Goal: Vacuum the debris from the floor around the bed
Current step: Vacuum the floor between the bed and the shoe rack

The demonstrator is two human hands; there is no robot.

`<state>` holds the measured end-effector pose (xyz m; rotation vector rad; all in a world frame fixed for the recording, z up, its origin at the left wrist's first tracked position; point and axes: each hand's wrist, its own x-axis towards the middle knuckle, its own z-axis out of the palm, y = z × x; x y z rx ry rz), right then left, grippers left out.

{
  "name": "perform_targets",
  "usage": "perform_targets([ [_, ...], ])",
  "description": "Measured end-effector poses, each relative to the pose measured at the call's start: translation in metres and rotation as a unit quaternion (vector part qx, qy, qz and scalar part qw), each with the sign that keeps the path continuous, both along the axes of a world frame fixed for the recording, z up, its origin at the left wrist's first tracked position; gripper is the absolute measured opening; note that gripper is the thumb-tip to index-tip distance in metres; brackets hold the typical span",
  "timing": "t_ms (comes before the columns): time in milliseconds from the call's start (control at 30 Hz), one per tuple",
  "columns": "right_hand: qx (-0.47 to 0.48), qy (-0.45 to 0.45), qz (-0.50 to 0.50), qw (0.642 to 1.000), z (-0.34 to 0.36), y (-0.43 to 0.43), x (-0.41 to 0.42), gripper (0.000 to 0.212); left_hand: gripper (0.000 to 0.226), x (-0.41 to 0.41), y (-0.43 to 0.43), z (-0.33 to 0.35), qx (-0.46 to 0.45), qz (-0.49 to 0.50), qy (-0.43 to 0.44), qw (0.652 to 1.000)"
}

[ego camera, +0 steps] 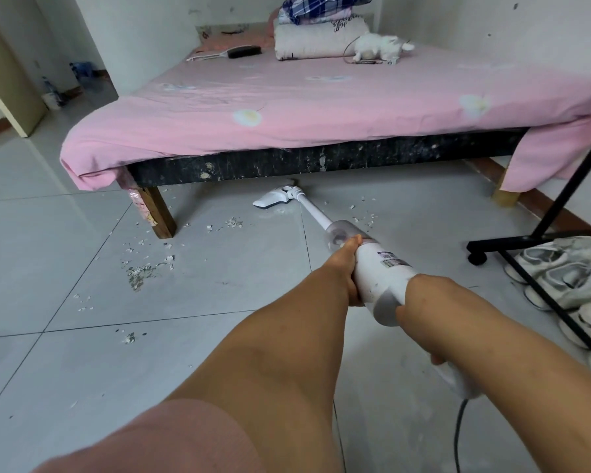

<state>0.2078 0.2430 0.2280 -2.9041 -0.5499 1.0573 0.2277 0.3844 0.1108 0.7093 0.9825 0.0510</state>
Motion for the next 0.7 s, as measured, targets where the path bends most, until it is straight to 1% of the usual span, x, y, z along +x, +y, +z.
perform_targets([
  [133, -0.004, 0.008, -0.036, 0.999, 0.002, -0.005, 0.001, 0.031, 0.055, 0.006, -0.007, 0.001, 0.007, -0.017, -0.002, 1.000],
  [233, -0.010, 0.030, -0.056, 0.998, 0.001, -0.003, 0.002, 0.032, 0.052, 0.007, -0.006, 0.001, 0.006, -0.019, -0.008, 1.000],
  [333, -0.034, 0.043, -0.052, 0.997, -0.004, 0.001, 0.002, 0.032, 0.052, 0.006, -0.002, -0.001, 0.007, -0.016, -0.011, 1.000],
  [400, -0.051, 0.049, -0.045, 0.996, -0.007, 0.005, 0.003, 0.027, 0.053, 0.004, 0.002, -0.002, 0.010, -0.013, -0.010, 1.000],
  [500, -0.065, 0.055, -0.041, 0.996, -0.006, 0.012, 0.000, 0.012, 0.057, 0.002, 0.009, -0.003, 0.014, -0.005, 0.002, 1.000],
  [533, -0.063, 0.061, -0.046, 0.995, -0.004, 0.015, 0.000, 0.009, 0.056, 0.002, 0.013, -0.004, 0.013, -0.003, 0.003, 1.000],
  [700, -0.043, 0.050, -0.035, 0.997, 0.003, 0.029, -0.001, 0.015, 0.052, 0.005, 0.028, -0.007, 0.006, 0.019, -0.002, 1.000],
])
